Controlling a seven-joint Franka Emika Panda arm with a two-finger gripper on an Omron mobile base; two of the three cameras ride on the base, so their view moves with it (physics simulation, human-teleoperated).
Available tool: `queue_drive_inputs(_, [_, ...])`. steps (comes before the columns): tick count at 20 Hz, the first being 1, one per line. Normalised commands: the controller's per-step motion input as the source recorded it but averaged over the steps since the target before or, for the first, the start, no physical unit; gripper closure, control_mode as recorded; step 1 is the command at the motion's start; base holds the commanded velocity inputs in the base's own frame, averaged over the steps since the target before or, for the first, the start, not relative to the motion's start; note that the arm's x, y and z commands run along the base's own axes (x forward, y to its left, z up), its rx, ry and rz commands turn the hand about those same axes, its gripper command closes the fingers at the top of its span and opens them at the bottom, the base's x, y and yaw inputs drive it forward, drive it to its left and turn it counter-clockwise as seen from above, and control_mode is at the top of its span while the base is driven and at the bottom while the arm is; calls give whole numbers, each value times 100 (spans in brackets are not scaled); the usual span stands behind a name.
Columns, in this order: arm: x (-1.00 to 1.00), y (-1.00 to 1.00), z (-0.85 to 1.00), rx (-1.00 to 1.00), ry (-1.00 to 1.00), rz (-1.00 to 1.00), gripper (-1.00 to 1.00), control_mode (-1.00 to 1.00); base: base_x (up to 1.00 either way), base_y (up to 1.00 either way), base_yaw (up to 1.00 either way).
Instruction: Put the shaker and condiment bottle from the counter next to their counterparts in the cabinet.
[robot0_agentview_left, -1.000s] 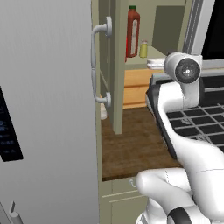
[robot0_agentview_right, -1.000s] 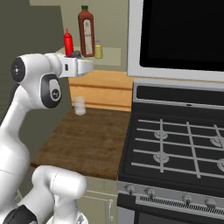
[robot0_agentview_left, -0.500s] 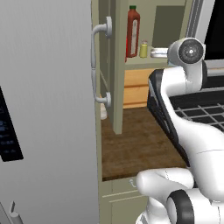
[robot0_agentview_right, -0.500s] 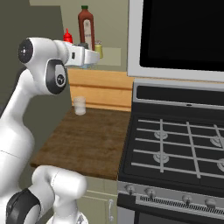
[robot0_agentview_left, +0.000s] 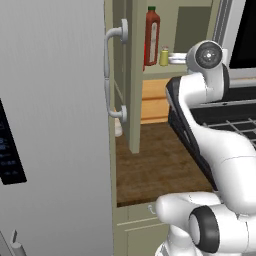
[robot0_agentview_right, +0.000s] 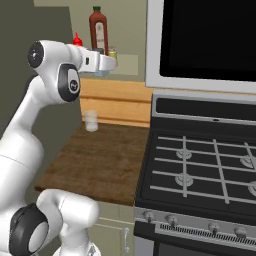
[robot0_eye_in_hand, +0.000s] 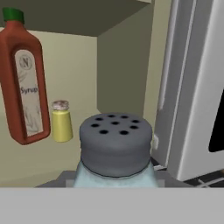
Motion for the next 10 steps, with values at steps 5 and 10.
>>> queue_drive_inputs(5, [41,0,-18,0,-2,-2,100,-100,0,0,0])
queue_drive_inputs(10, [33,0,-10,0,-5,-2,100,-100,0,0,0])
